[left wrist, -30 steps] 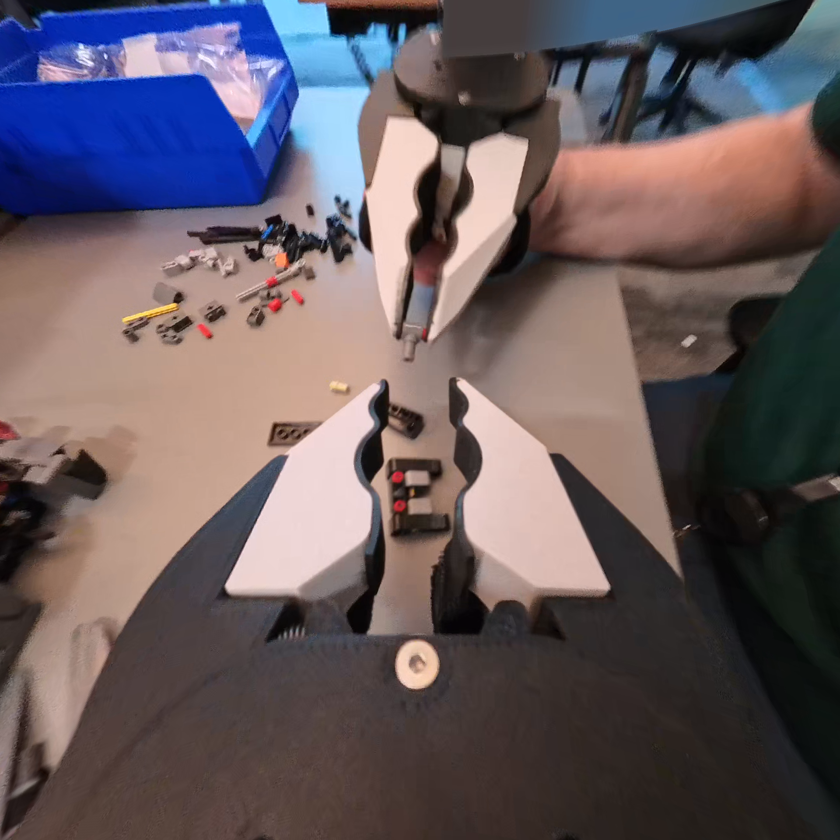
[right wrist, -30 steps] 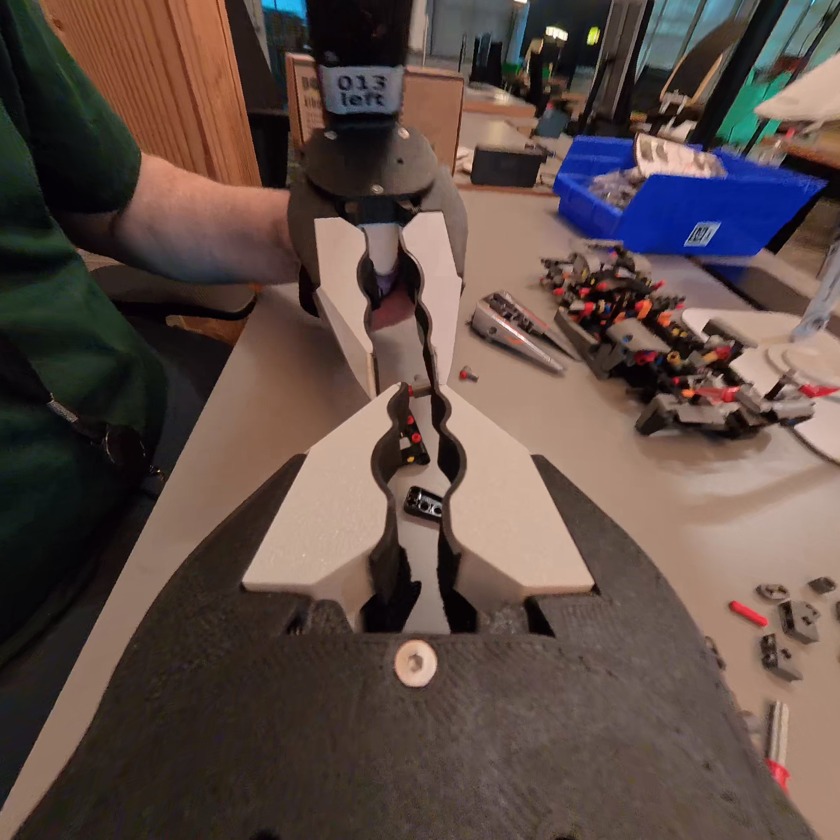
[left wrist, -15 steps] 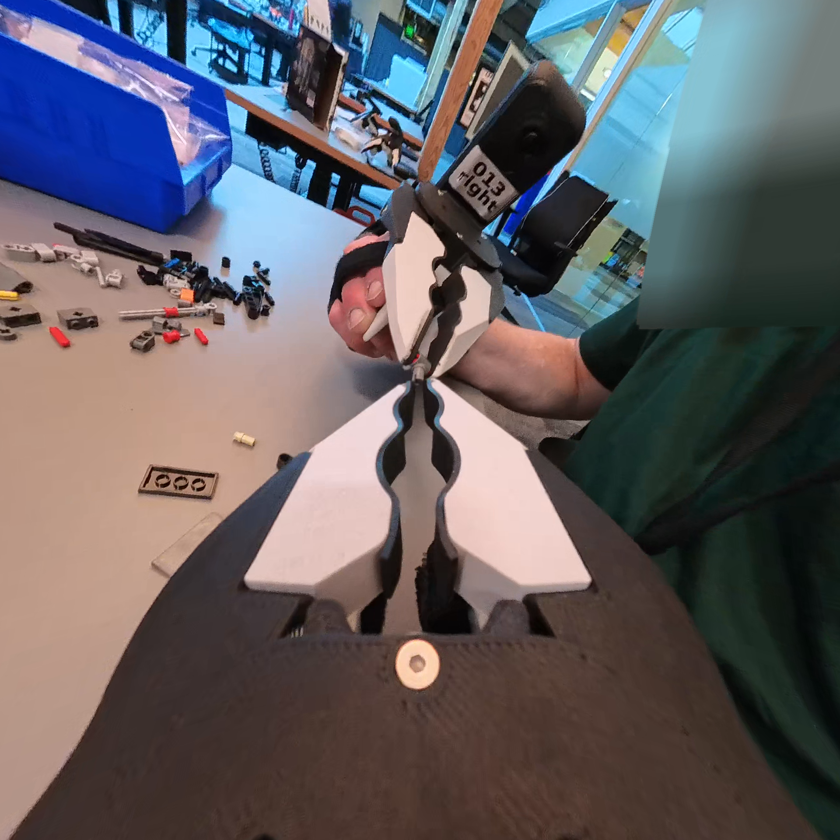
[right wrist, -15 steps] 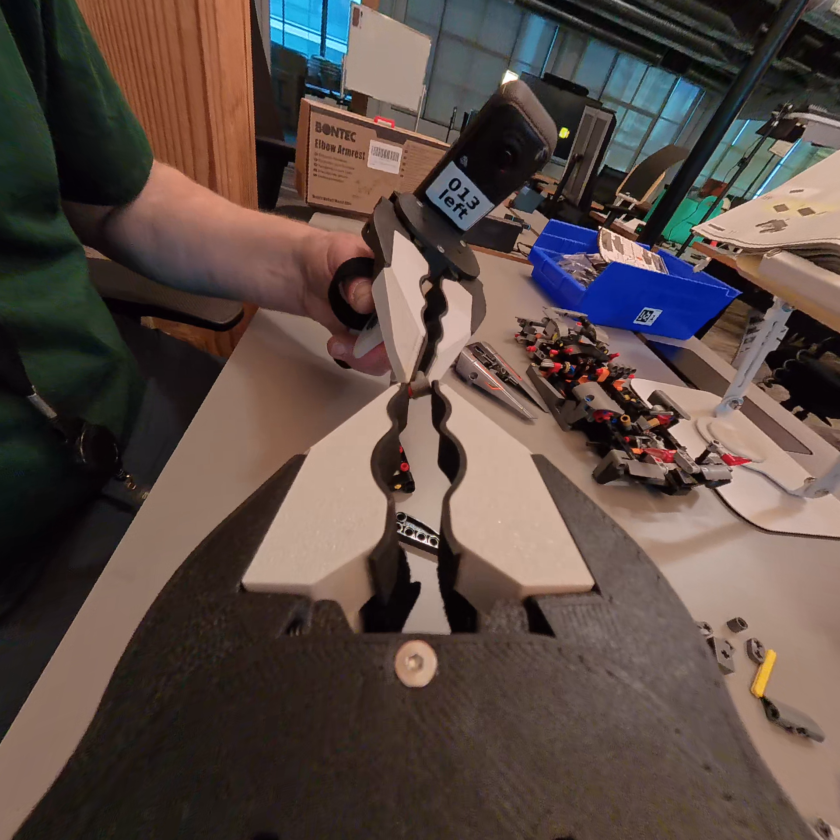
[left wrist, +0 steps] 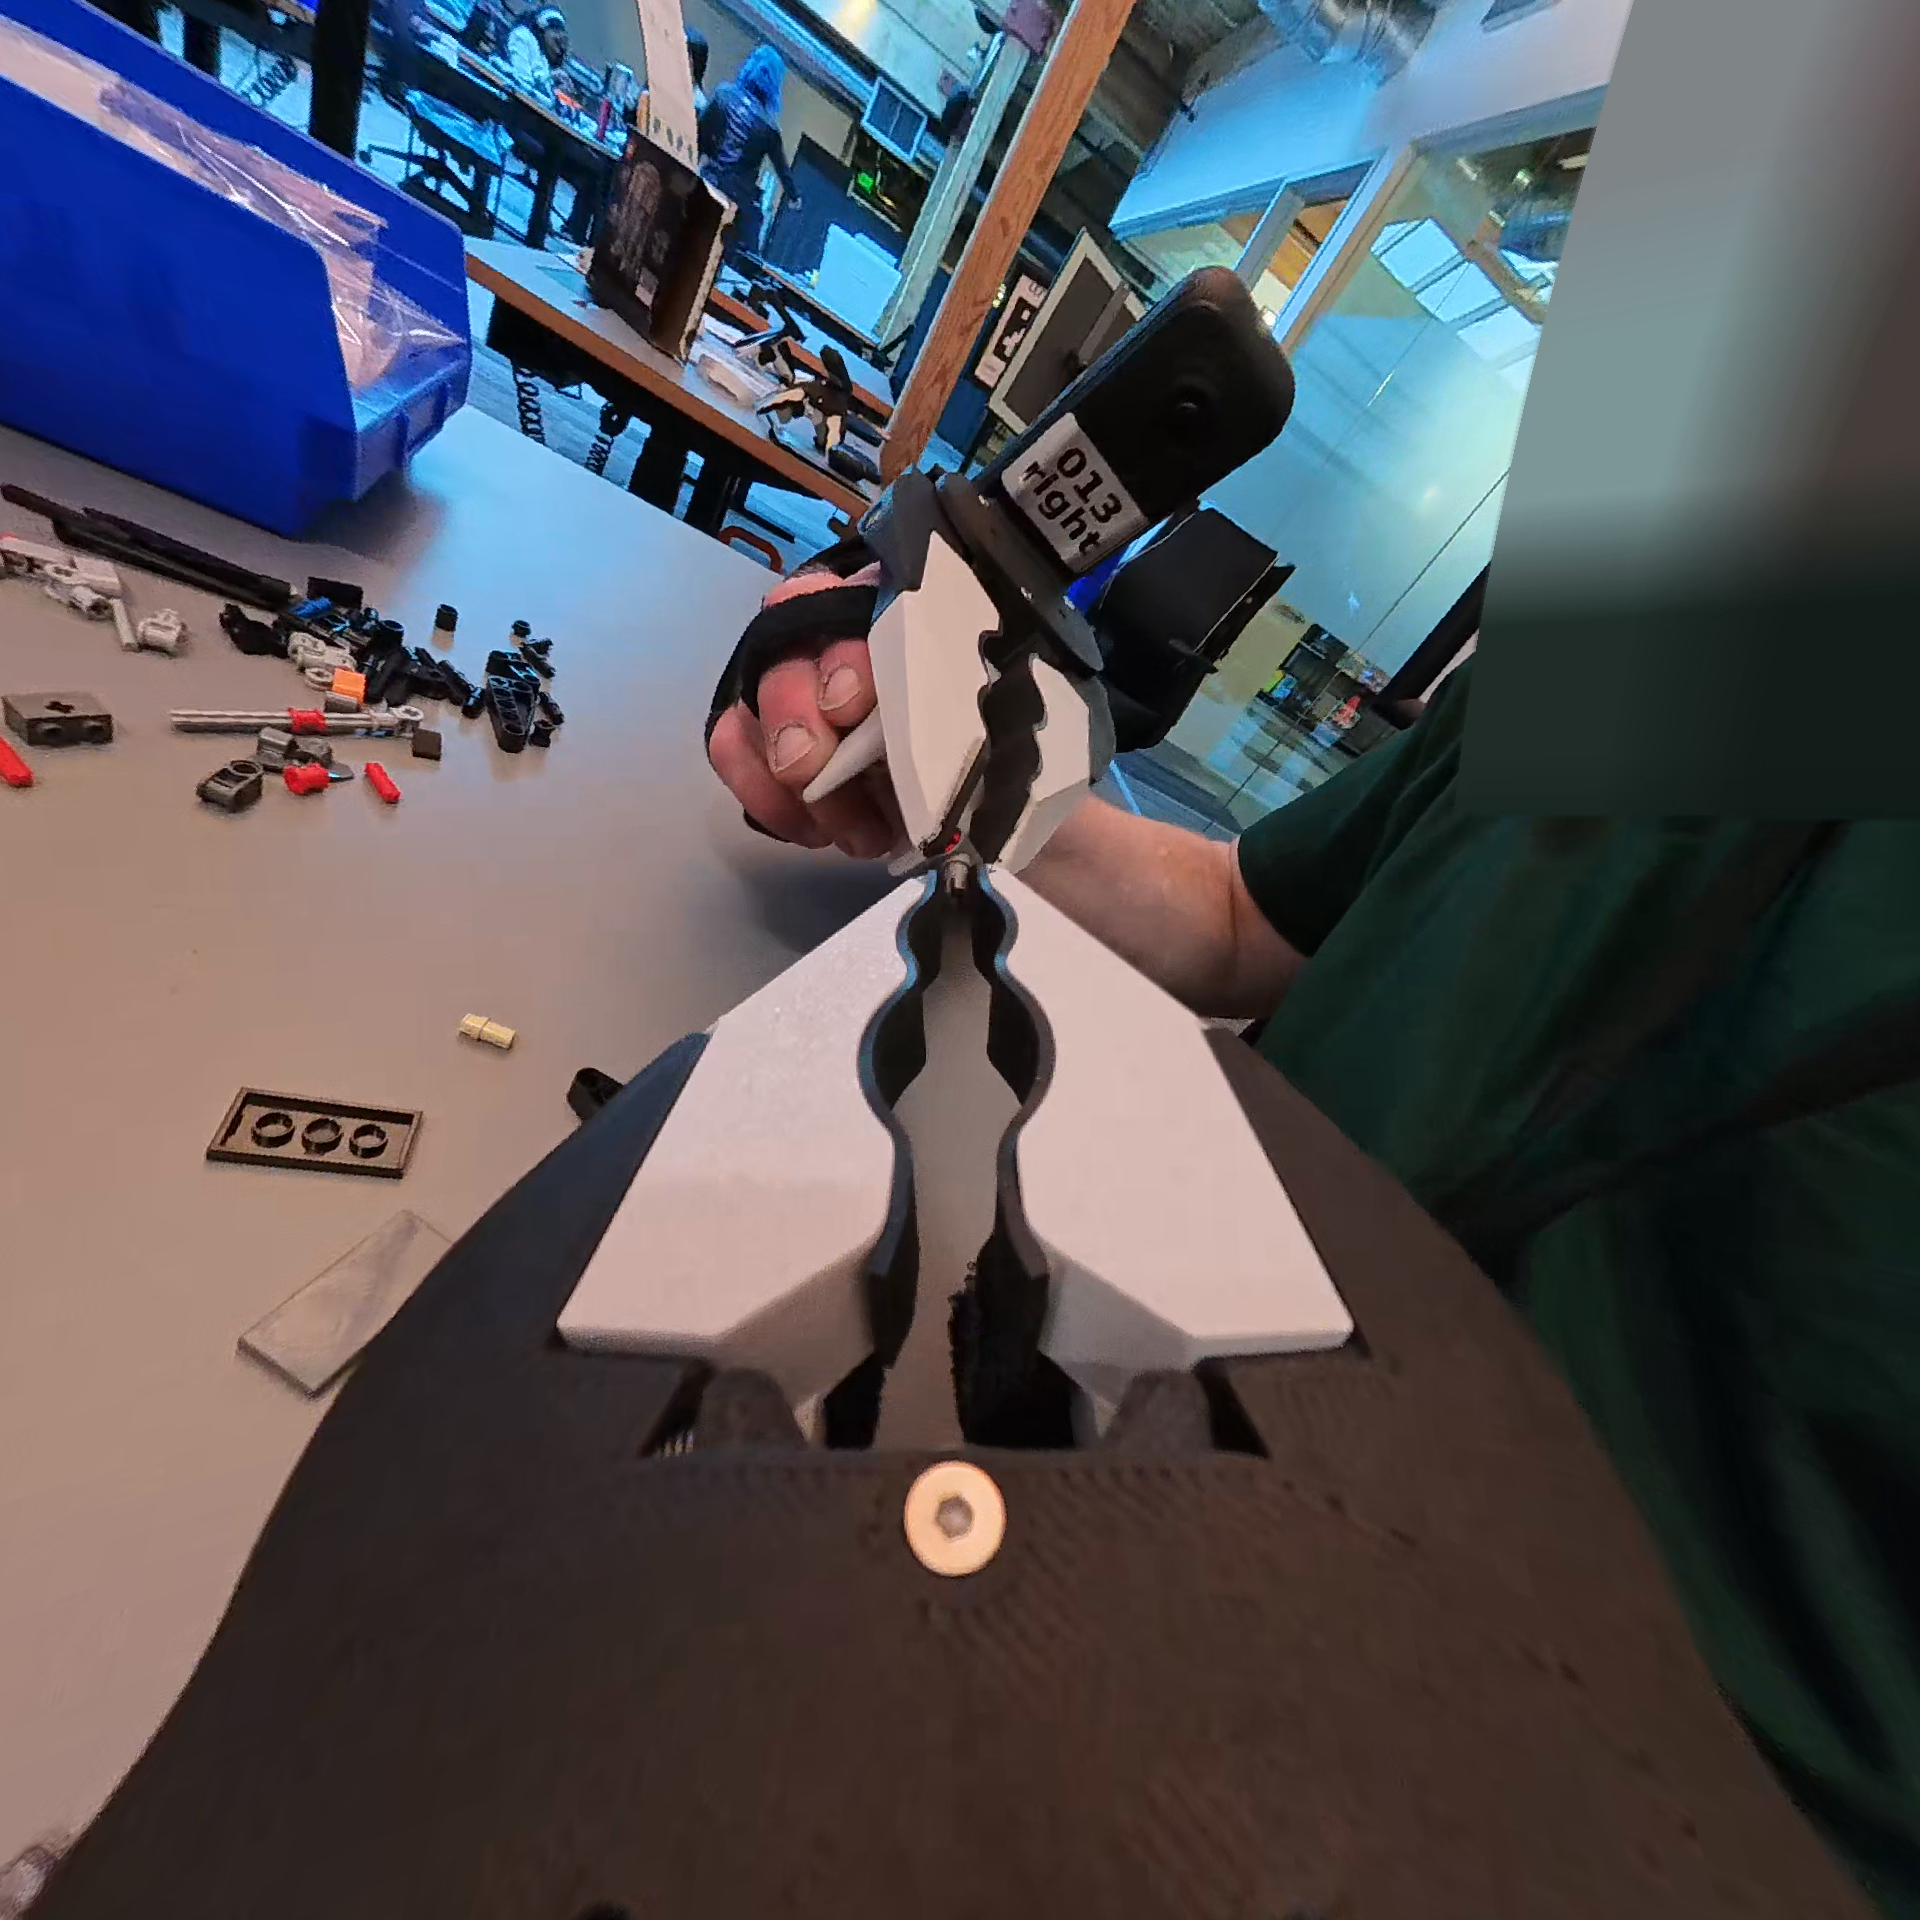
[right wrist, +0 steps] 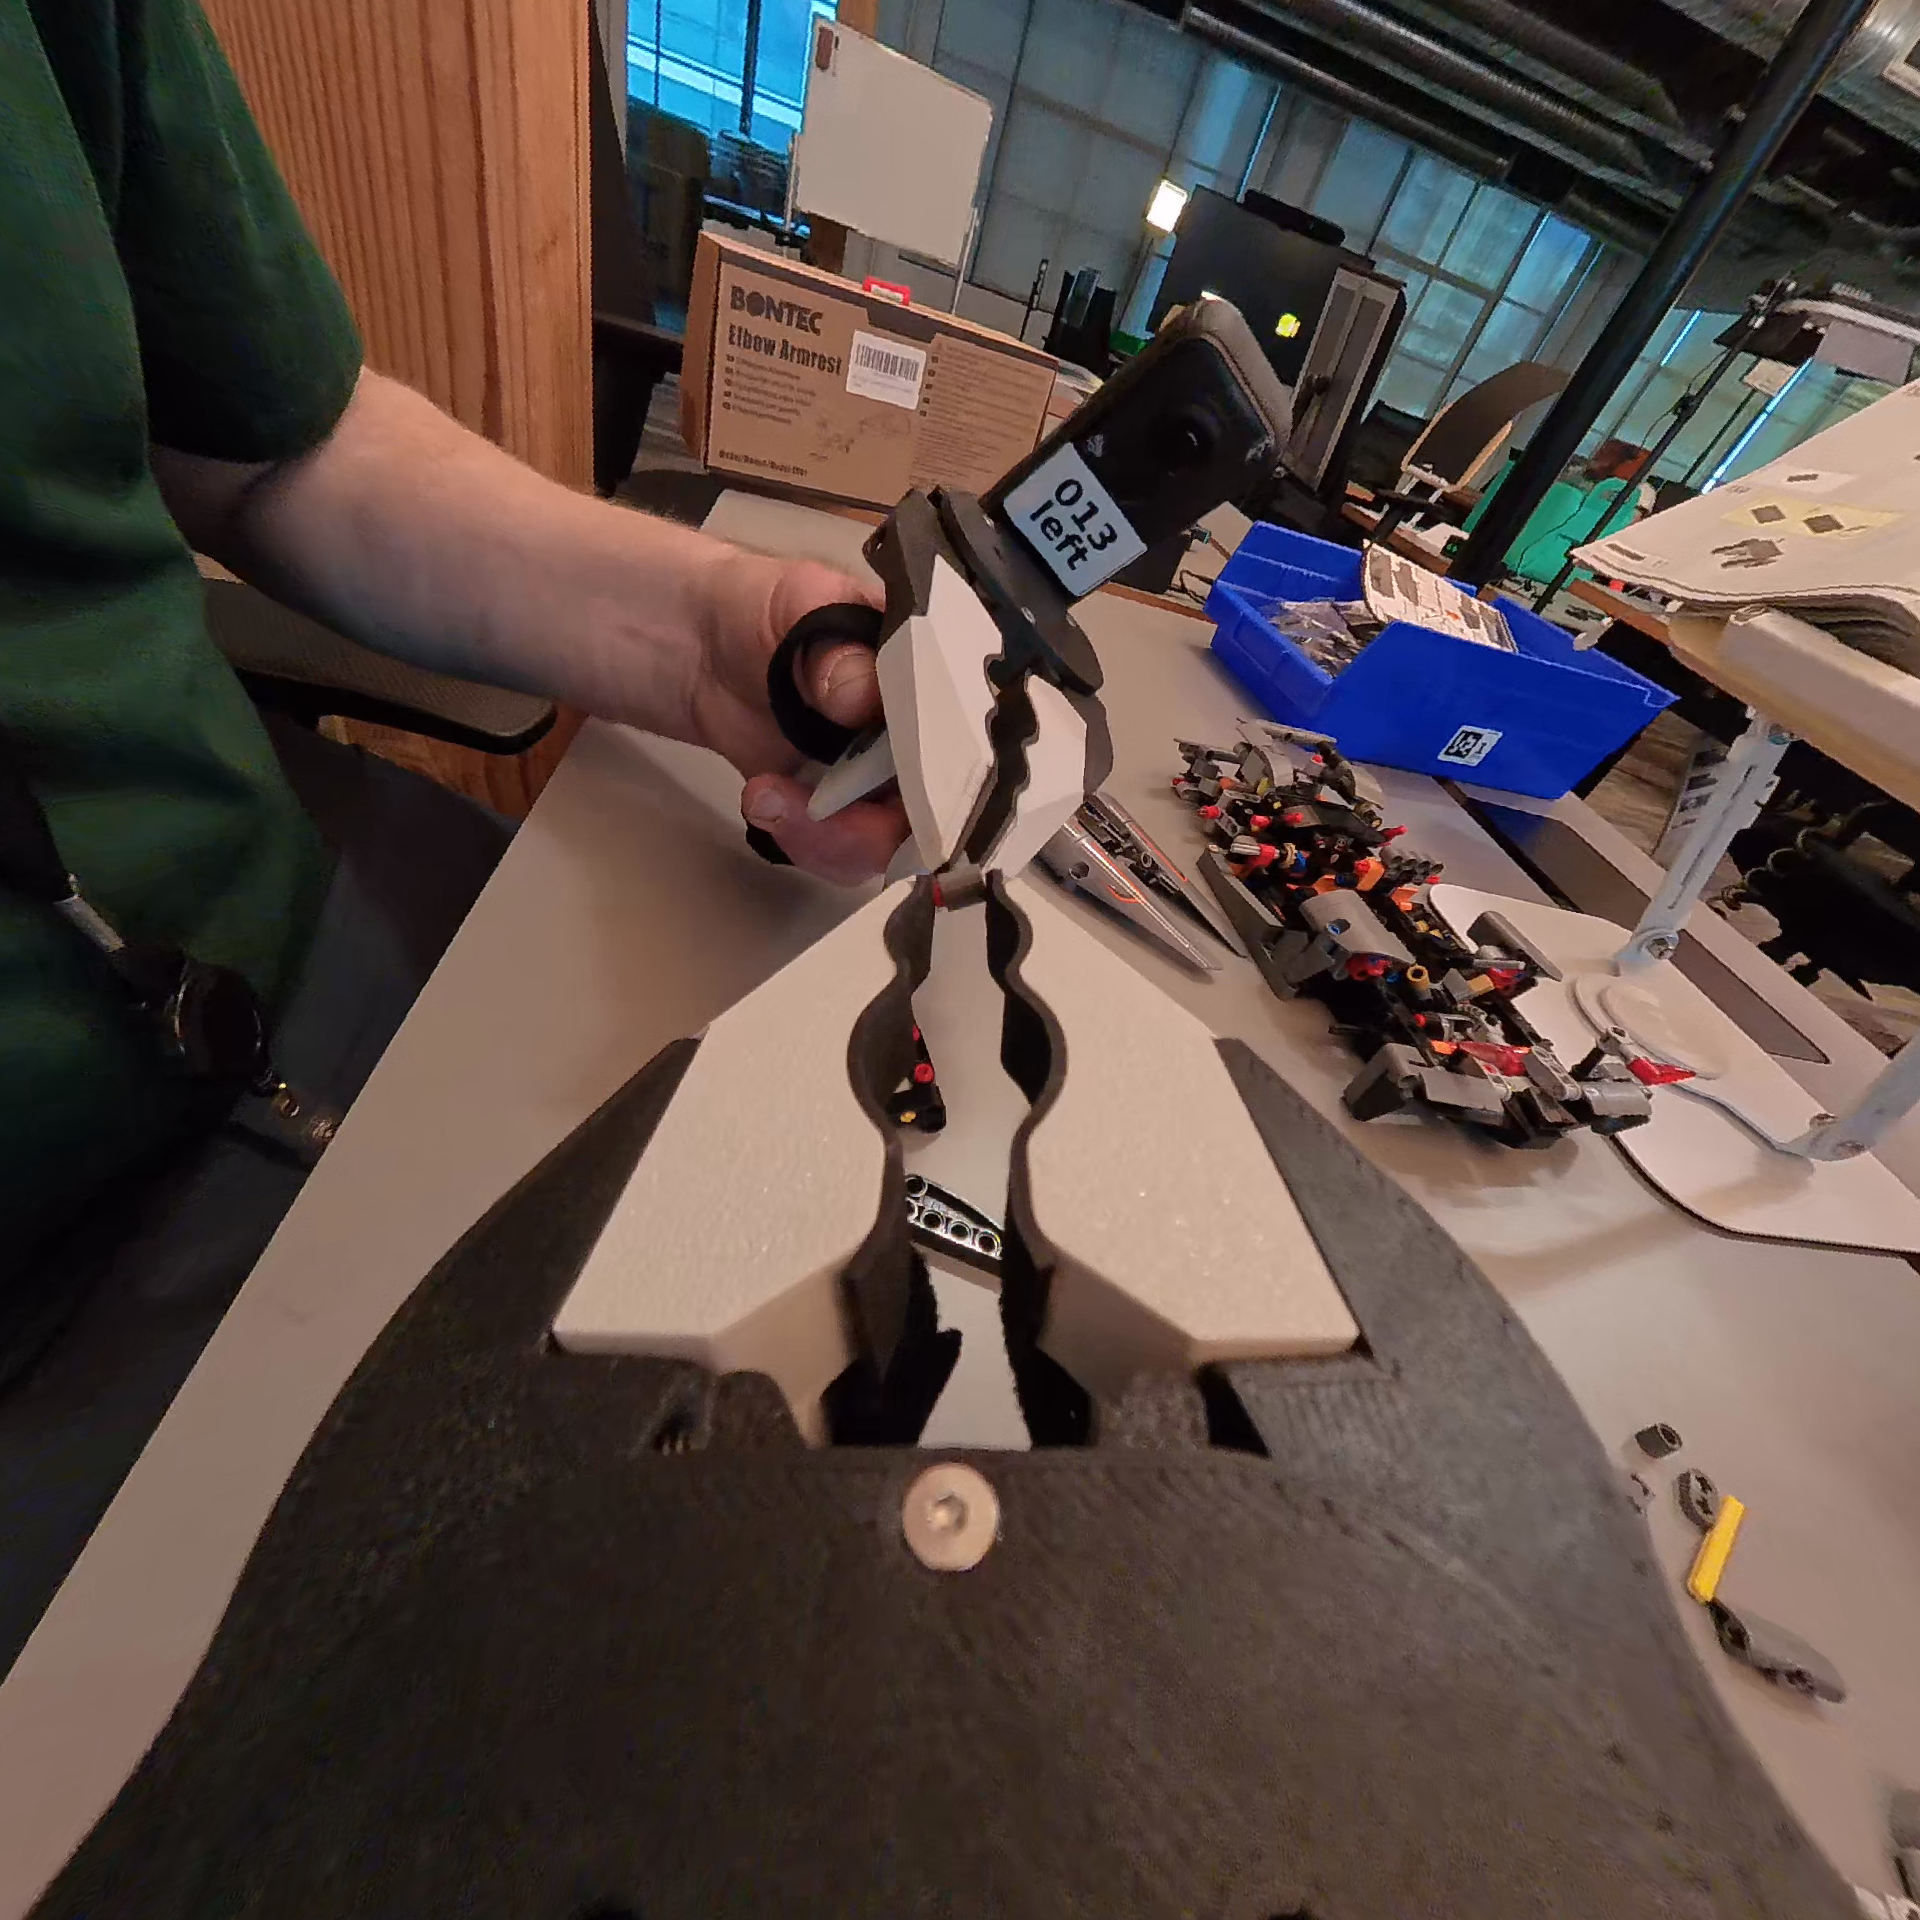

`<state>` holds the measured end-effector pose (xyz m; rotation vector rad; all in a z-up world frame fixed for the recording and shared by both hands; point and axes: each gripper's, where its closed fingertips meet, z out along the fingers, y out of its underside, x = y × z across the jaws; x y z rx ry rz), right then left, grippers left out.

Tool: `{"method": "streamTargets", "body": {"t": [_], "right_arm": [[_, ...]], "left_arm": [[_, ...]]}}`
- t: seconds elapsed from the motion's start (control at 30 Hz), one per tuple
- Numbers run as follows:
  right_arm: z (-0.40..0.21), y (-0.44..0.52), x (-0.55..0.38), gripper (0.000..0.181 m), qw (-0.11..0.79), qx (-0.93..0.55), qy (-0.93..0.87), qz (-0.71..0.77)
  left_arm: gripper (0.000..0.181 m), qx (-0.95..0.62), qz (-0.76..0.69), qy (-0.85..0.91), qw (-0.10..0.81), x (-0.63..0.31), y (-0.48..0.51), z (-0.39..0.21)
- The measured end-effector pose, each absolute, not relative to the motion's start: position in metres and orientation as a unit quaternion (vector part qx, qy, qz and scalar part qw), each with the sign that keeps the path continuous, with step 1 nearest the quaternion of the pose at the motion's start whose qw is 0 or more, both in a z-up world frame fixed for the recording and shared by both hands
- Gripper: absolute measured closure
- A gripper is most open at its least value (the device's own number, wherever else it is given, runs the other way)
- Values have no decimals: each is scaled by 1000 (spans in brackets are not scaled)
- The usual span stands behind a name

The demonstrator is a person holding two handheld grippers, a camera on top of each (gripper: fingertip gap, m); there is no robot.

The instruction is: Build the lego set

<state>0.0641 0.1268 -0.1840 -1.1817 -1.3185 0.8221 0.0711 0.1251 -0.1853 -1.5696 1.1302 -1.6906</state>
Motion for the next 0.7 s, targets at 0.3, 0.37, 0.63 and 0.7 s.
{"method": "streamTargets", "body": {"t": [0.3, 0.37, 0.63, 0.7], "right_arm": [[-190, 132, 64, 161, 519, -538, -536, 392], [-190, 133, 64, 161, 506, -546, -525, 413], [-192, 138, 69, 173, 475, -569, -499, 449], [-191, 138, 68, 170, 491, -563, -508, 428]], "left_arm": [[179, -575, -548, 476, 377, 71, 132, -184], [179, -576, -490, 514, 406, 72, 135, -188], [179, -559, -392, 581, 442, 74, 137, -191], [179, -569, -398, 574, 433, 73, 139, -193]]}}
